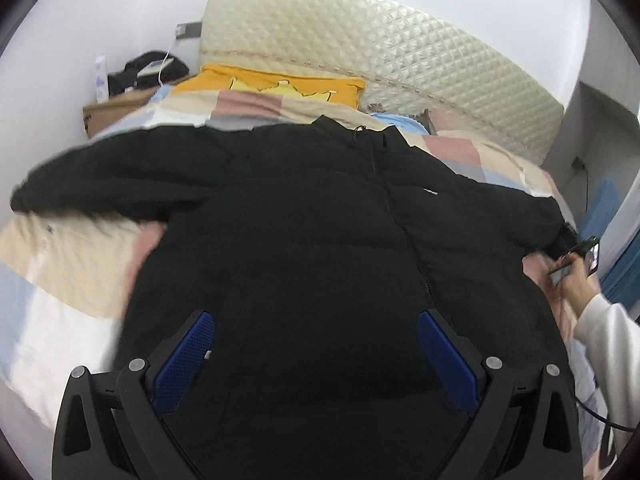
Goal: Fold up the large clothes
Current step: 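Grasp the cuff of the jacket sleeve nearest the right gripper, then lift the gripped sleeve up off the bed with the right gripper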
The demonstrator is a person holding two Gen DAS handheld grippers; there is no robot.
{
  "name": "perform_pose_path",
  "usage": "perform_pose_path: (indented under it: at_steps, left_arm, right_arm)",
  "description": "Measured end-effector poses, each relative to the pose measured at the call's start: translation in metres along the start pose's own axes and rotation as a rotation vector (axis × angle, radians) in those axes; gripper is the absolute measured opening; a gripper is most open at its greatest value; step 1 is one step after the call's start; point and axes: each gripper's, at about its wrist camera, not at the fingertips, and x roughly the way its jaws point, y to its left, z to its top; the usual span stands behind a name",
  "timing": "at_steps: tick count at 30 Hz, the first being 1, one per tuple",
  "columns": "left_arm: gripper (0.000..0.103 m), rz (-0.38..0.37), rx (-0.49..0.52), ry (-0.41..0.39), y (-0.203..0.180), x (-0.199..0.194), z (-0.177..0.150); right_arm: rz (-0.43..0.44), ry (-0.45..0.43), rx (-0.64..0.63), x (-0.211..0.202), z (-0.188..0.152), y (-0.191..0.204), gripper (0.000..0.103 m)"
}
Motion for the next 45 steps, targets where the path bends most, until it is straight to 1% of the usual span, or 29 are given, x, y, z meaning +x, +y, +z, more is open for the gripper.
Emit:
perform_pose_path:
  at_steps: [3,5,6,8,9,10,11,12,13,14,16,19,21,23,25,28,30,34,36,38,41,42,44,45]
  left_arm:
    - [0.102,0.055,0.017,-0.002,0.002,0.014,0.0]
    - [0.102,0.056,0.007,-0.003,0.005,0.018,0.001]
    - [0.102,0.058,0.006,-0.002,0.005,0.02,0.002]
    - [0.102,0.08,0.013,0.002,0.006,0.023,0.001]
    - [0.102,0.085,0.017,0.01,0.006,0.026,0.0]
    - [0.102,0.085,0.02,0.017,0.006,0.027,-0.001]
    - [0.102,0.088,0.025,0.022,0.005,0.028,-0.002]
    - [0.102,0.092,0.032,0.024,0.004,0.028,-0.003]
    - [0.102,0.096,0.043,0.021,0.002,0.028,-0.003]
    - [0.102,0.103,0.057,0.013,0.0,0.027,-0.003]
    - [0.102,0.121,0.077,-0.003,-0.004,0.024,-0.004]
    - [0.102,0.131,0.083,-0.024,-0.004,0.017,-0.005]
    - [0.102,0.137,0.085,-0.03,-0.005,0.011,-0.005]
    - [0.102,0.138,0.086,-0.031,-0.004,0.007,-0.007]
    - [0.102,0.134,0.08,-0.028,-0.002,0.003,-0.009]
    - [0.102,0.123,0.066,-0.02,0.002,-0.002,-0.012]
    - [0.102,0.113,0.06,-0.026,0.002,-0.008,-0.014]
    - [0.102,0.116,0.087,-0.055,-0.003,-0.023,-0.019]
    - [0.102,0.116,0.1,-0.067,-0.006,-0.03,-0.021]
    - [0.102,0.117,0.109,-0.071,-0.009,-0.036,-0.024]
    - [0.102,0.109,0.107,-0.076,-0.01,-0.041,-0.027]
    - [0.102,0.108,0.106,-0.074,-0.011,-0.042,-0.028]
    - [0.102,0.102,0.109,-0.068,-0.012,-0.042,-0.029]
    - [0.102,0.101,0.109,-0.068,-0.013,-0.042,-0.029]
  right_arm:
    - [0.032,-0.044,-0.077,0.021,0.016,0.008,0.093]
    - [0.068,-0.078,-0.127,0.027,0.021,0.01,0.094]
    - [0.079,-0.088,-0.145,0.027,0.017,0.009,0.094]
    - [0.113,-0.112,-0.169,0.028,0.016,0.007,0.093]
    - [0.132,-0.119,-0.173,0.029,0.018,0.008,0.09]
    - [0.147,-0.118,-0.182,0.029,0.017,0.008,0.083]
    - [0.155,-0.116,-0.189,0.031,0.017,0.011,0.079]
    - [0.164,-0.123,-0.2,0.028,0.018,0.013,0.066]
    - [0.175,-0.125,-0.207,0.024,0.019,0.015,0.048]
    - [0.187,-0.123,-0.209,0.021,0.02,0.016,0.042]
    - [0.19,-0.116,-0.235,0.013,0.024,0.026,0.026]
    - [0.205,-0.134,-0.277,-0.01,0.035,0.037,0.019]
    - [0.209,-0.135,-0.295,-0.029,0.044,0.043,0.016]
    - [0.187,-0.125,-0.322,-0.041,0.05,0.049,0.015]
    - [0.18,-0.116,-0.321,-0.058,0.056,0.052,0.013]
    - [0.153,-0.104,-0.325,-0.084,0.062,0.047,0.009]
    - [0.14,-0.108,-0.314,-0.104,0.068,0.035,0.009]
    - [0.107,-0.094,-0.317,-0.137,0.076,0.008,0.009]
    - [0.106,-0.073,-0.312,-0.146,0.075,-0.001,0.009]
    - [0.082,-0.041,-0.305,-0.15,0.069,-0.012,0.009]
    - [0.049,-0.002,-0.261,-0.149,0.059,-0.04,0.009]
    - [0.043,0.01,-0.241,-0.147,0.055,-0.049,0.009]
    - [0.034,0.041,-0.169,-0.143,0.048,-0.072,0.017]
    - [0.024,0.045,-0.125,-0.142,0.044,-0.081,0.031]
